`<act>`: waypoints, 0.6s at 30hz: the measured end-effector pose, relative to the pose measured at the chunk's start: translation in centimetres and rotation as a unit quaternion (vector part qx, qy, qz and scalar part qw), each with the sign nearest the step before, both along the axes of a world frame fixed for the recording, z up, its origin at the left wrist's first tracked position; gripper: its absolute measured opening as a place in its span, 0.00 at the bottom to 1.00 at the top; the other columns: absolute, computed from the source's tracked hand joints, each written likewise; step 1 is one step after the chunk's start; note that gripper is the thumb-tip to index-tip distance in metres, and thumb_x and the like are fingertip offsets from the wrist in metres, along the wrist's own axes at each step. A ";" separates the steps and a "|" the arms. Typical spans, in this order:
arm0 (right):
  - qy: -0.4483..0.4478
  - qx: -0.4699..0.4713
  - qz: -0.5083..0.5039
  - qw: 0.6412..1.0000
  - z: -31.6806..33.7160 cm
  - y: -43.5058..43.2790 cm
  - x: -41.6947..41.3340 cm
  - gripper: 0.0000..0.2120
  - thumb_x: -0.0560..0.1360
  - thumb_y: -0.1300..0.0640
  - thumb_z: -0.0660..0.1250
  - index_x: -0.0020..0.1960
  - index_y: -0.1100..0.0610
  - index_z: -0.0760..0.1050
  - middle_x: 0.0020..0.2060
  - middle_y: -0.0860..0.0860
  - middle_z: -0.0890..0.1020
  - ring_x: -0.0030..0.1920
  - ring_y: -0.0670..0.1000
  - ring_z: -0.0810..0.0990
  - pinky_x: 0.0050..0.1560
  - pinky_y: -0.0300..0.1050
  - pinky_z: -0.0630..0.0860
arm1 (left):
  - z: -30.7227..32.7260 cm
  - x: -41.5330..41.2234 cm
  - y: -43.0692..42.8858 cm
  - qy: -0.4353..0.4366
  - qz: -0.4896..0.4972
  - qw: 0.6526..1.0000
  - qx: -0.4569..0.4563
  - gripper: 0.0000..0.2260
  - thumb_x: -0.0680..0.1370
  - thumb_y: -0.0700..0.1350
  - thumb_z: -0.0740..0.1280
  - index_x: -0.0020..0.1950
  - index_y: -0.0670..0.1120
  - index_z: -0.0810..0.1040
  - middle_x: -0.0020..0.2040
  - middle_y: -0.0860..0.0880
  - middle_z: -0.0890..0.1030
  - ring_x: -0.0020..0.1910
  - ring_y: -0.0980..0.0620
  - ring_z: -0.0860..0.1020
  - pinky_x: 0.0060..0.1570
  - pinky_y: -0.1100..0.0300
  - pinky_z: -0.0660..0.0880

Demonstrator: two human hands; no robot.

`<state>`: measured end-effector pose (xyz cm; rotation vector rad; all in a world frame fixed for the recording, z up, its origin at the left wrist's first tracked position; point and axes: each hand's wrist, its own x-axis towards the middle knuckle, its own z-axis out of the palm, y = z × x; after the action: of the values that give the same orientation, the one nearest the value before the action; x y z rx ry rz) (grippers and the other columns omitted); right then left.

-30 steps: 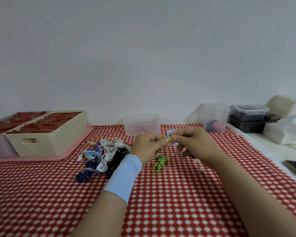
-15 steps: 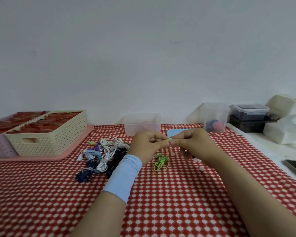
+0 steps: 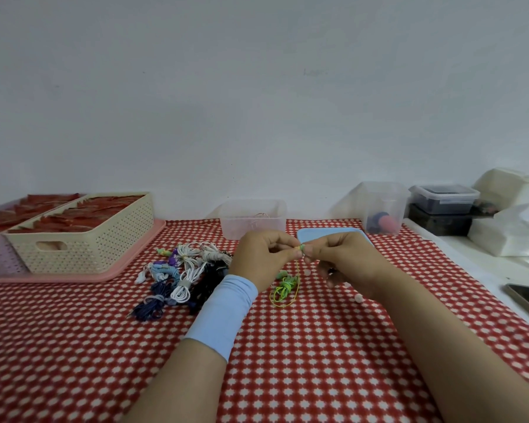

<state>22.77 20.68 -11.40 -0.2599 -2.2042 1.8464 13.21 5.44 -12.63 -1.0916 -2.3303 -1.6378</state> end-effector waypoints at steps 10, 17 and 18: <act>-0.027 0.009 0.009 1.000 -0.3 0.1 -0.2 0.09 0.77 0.54 0.71 0.48 0.60 0.86 0.40 0.53 0.86 0.32 0.49 0.75 0.28 0.42 0.73 | -0.4 -0.7 -0.2 -0.028 -0.032 0.999 -0.024 0.05 0.73 0.43 0.75 0.47 0.51 0.85 0.42 0.55 0.85 0.43 0.62 0.82 0.45 0.70 0.78; -0.059 -0.069 0.055 0.994 -0.1 0.4 0.0 0.11 0.76 0.52 0.70 0.45 0.59 0.85 0.41 0.53 0.84 0.30 0.46 0.74 0.27 0.39 0.70 | -0.2 -0.5 -0.6 -0.076 -0.058 0.995 0.009 0.06 0.73 0.41 0.76 0.46 0.52 0.85 0.43 0.54 0.86 0.44 0.60 0.84 0.46 0.68 0.78; -0.059 -0.087 0.059 0.993 -0.1 0.4 -0.1 0.11 0.74 0.51 0.71 0.45 0.58 0.85 0.40 0.52 0.83 0.30 0.46 0.73 0.26 0.38 0.70 | -0.1 -0.4 -0.6 -0.094 -0.067 0.993 0.022 0.07 0.73 0.40 0.75 0.46 0.51 0.84 0.43 0.54 0.86 0.43 0.61 0.84 0.45 0.69 0.78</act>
<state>22.68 21.04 -11.48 -0.2828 -2.1799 2.1427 12.78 4.86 -12.76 -1.1561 -2.3648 -1.9070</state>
